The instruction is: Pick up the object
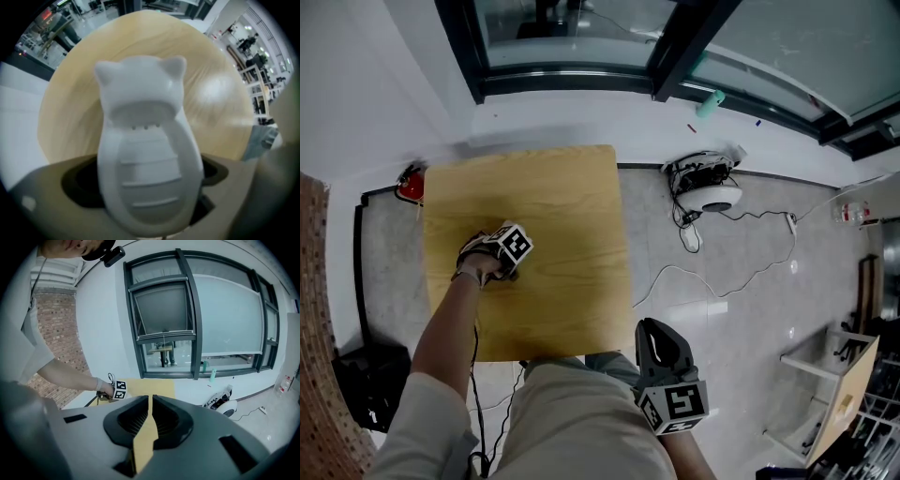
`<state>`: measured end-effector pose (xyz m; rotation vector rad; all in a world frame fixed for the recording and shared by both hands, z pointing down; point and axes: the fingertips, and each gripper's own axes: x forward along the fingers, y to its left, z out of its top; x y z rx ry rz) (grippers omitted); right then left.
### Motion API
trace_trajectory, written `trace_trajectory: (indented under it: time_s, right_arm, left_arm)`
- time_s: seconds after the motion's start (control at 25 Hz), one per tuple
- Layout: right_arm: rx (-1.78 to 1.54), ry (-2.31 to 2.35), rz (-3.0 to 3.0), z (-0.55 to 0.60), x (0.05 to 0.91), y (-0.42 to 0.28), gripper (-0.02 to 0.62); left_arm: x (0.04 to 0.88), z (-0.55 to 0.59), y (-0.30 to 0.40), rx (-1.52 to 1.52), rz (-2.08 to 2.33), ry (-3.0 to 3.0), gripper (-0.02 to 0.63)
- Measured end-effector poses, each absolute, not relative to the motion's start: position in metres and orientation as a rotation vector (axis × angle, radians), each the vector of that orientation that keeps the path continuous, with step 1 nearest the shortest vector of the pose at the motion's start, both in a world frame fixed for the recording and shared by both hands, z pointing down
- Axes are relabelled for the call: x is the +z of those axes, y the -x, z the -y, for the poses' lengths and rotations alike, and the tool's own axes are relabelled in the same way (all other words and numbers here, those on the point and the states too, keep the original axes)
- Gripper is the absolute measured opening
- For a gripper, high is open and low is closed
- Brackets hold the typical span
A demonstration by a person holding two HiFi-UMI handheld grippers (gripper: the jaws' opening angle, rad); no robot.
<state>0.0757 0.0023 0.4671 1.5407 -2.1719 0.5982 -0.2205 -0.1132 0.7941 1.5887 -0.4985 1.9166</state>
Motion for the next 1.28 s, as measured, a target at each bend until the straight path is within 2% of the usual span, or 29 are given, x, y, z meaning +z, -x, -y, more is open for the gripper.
trace_trajectory:
  time_s: [0.24, 0.32, 0.4, 0.72, 0.88, 1.16, 1.28]
  right_arm:
    - [0.587, -1.541, 2.188, -0.010, 0.465, -0.073, 0.029]
    - [0.598, -1.555, 2.190, -0.011, 0.466, -0.079, 0.029]
    - [0.613, -1.569, 2.195, -0.015, 0.466, -0.083, 0.029]
    - [0.607, -1.550, 2.243, -0.029, 0.462, -0.085, 0.029]
    - [0.619, -1.540, 2.257, -0.037, 0.462, -0.091, 0.029]
    - [0.722, -1.337, 2.484, -0.032, 0.457, -0.056, 0.030]
    - [0.655, -1.138, 2.658, -0.037, 0.437, -0.021, 0.031]
  left_arm:
    - [0.790, 0.110, 0.219, 1.887, 0.520, -1.631, 0.567]
    - [0.787, 0.109, 0.216, 1.842, 0.557, -1.675, 0.523]
    - [0.785, 0.106, 0.214, 1.793, 0.609, -1.699, 0.509]
    - [0.780, 0.058, 0.208, 1.470, 0.780, -1.650, 0.506]
    - [0.734, 0.037, 0.162, 1.051, 0.787, -1.665, 0.506]
    - [0.531, 0.028, 0.061, -0.160, 0.434, -1.632, 0.511]
    - [0.477, 0.011, 0.050, -0.355, 0.288, -1.605, 0.511]
